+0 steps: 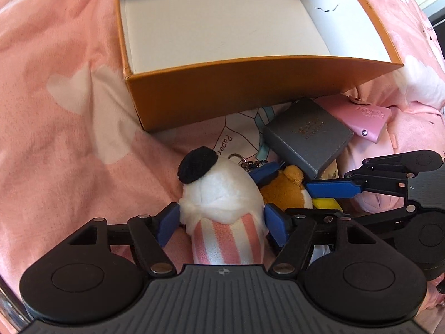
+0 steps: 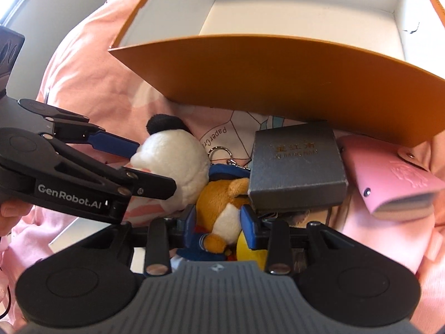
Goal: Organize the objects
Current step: 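Close left tool on the white plush while right tool grips the duck plush, then lift both plushes with both tools and carry them over the orange box, then lower both plushes with both tools onto the box floor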
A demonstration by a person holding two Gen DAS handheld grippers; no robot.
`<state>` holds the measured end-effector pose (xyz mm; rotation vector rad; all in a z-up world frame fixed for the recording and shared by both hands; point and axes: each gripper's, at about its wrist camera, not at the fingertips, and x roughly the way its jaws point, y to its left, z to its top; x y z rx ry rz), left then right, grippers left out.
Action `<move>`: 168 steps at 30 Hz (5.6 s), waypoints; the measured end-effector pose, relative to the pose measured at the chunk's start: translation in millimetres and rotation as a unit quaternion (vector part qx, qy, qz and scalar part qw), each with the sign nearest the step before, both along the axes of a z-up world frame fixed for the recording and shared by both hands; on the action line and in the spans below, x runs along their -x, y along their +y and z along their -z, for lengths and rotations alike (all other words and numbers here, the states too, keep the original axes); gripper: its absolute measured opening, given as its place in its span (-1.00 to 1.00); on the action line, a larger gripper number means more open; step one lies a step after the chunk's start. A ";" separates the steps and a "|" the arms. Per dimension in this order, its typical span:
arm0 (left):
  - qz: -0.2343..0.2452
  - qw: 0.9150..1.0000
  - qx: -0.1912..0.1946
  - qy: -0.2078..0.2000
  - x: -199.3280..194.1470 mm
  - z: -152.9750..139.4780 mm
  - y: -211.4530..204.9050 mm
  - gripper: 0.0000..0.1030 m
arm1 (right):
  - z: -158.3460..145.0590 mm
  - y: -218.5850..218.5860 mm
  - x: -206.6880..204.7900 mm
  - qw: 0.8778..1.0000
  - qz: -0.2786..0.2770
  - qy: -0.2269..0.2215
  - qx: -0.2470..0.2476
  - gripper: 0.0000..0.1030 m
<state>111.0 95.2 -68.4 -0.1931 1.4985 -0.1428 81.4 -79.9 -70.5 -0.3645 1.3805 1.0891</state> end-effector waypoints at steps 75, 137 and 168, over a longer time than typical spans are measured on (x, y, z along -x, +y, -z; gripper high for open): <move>-0.162 0.919 -0.009 -0.360 -17.2 -137.4 17.7 0.21 | -172.5 0.0 -84.7 0.957 0.059 -0.234 -0.159 -0.08; 0.095 0.975 -0.091 -0.182 -118.6 -56.2 5.7 -0.86 | -20.4 98.9 -161.3 1.000 -0.008 -0.006 -0.022 -0.06; 0.018 0.975 -0.085 -0.202 -81.2 -79.1 13.8 -1.00 | -23.5 104.8 -173.6 1.000 -0.001 0.027 -0.005 -0.06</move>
